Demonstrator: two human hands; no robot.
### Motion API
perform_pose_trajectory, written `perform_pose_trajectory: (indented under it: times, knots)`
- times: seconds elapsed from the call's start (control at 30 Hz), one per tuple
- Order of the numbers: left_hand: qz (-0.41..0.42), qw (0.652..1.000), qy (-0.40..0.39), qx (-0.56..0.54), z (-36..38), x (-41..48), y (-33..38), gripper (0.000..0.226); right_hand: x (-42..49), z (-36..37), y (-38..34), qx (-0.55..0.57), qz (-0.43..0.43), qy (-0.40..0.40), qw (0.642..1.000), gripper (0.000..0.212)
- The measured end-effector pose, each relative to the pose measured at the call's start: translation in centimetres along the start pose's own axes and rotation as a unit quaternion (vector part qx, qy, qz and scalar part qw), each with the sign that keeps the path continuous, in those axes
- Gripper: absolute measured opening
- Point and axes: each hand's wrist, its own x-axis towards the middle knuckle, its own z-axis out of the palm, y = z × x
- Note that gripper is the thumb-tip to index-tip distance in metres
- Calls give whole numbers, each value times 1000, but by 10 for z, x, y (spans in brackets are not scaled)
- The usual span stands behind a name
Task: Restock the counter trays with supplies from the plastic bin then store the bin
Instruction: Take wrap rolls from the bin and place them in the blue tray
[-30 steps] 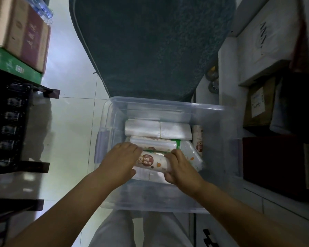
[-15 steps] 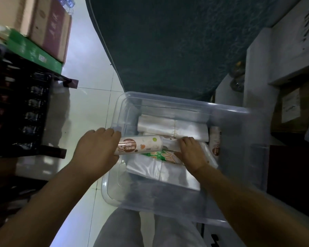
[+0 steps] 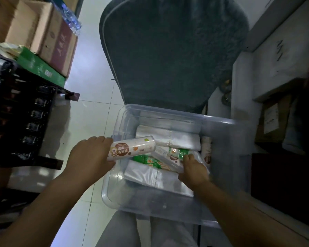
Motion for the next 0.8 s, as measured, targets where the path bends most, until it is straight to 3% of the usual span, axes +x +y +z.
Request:
perform_pose_trajectory:
  times: [0.2, 0.47, 0.7, 0.8]
  knots:
    - [25, 998, 30, -51, -40, -21, 3, 43, -91, -46, -3, 11, 64, 107, 992, 35]
    - [117, 980, 96, -130, -105, -51, 34, 43, -228, -96, -32, 1, 125, 268, 955, 54]
    - [287, 939, 125, -144, -159, -93, 116, 26, -365, -102, -44, -30, 230, 415, 880, 55]
    - [361, 911, 125, -157, -178, -126, 164, 24, -426, -95, -41, -45, 294, 443, 846, 55]
